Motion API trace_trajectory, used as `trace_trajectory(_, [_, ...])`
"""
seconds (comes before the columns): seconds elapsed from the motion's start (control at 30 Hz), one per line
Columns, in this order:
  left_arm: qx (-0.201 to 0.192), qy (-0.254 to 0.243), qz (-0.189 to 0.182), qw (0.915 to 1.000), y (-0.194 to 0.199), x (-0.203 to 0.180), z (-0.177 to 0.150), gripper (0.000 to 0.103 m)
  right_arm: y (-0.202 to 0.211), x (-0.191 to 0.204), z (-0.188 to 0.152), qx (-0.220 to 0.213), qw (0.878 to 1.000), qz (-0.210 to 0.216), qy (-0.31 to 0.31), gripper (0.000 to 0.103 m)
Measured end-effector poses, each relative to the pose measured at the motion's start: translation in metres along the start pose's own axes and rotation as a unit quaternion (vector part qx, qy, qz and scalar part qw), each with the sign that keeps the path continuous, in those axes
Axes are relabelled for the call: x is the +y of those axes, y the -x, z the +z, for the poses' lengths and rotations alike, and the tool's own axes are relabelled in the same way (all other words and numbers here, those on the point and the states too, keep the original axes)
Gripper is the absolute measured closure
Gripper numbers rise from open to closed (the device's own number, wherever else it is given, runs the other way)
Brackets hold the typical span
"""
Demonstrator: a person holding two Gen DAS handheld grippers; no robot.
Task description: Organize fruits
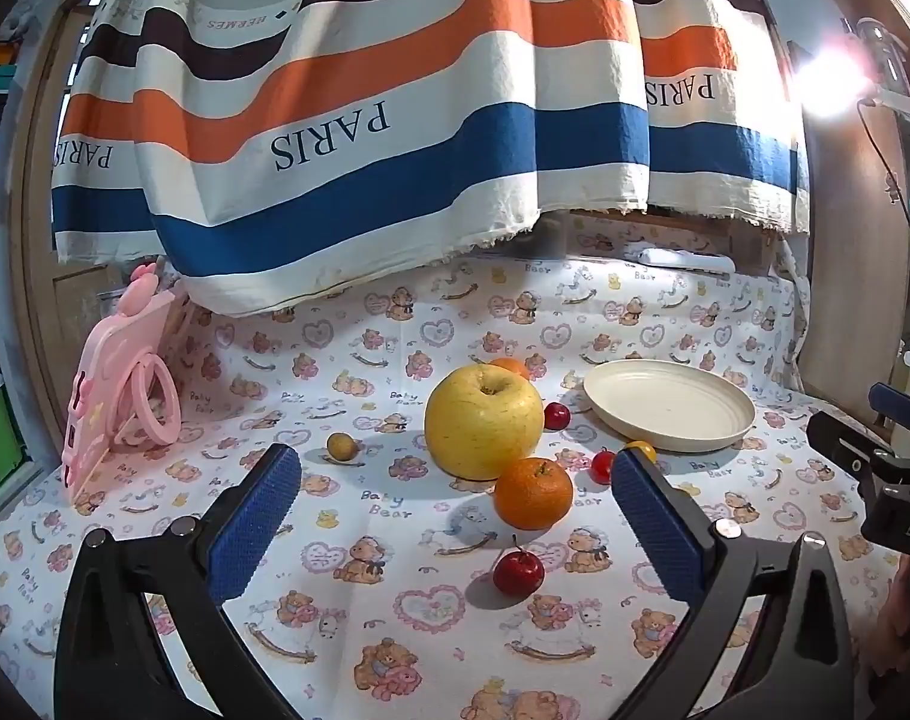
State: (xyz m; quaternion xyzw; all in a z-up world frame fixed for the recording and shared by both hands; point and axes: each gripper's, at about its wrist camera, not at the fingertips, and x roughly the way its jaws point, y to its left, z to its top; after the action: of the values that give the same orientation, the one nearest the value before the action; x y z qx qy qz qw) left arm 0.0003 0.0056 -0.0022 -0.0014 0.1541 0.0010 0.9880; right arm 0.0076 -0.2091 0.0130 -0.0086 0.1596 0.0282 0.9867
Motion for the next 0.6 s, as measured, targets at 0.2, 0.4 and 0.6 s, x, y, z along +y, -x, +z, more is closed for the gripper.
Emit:
trace_trajectory(0.2, [0.001,0.000,0.000,1.0000,-0.0003,0.0000,0.0004,0.000,-0.0021,0.0015,0.0022,-0.001,1.000,0.015,0.001,0.001])
trace_trajectory(0.4, [-0.002,0.006,0.005,1.0000,-0.0015,0.0045,-0.0008,0.000,0.0007,0.0064,0.0010,-0.004,0.999,0.047,0.010,0.001])
trace_trajectory(0.6, [0.001,0.000,0.007,1.0000,0.0012,0.0045,-0.0004,0.000,-0.0005,0.0074,0.0016,-0.002,0.999,0.050,0.010,0.001])
